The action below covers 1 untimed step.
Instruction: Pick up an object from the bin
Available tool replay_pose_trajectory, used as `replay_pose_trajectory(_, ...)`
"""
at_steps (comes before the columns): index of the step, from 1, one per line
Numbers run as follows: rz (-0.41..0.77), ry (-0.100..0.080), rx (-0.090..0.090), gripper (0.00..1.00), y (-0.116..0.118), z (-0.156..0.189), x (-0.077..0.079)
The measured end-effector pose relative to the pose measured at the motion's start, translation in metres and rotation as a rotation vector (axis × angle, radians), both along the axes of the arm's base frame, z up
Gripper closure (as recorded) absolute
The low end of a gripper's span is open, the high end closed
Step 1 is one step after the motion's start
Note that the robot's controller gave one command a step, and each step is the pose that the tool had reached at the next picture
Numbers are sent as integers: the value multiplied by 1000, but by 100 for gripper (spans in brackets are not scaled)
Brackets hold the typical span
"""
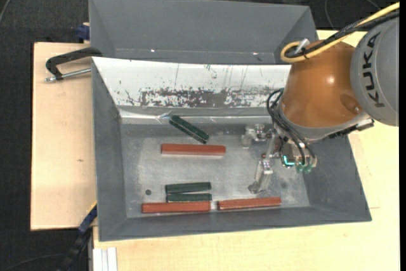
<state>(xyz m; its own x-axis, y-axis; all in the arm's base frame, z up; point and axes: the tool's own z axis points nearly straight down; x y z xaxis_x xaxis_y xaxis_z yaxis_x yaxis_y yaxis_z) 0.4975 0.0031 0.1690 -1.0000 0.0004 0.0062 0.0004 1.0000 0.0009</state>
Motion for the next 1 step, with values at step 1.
replay_pose_trajectory(1, 196, -14, 2, 0, 61, -100, 80)
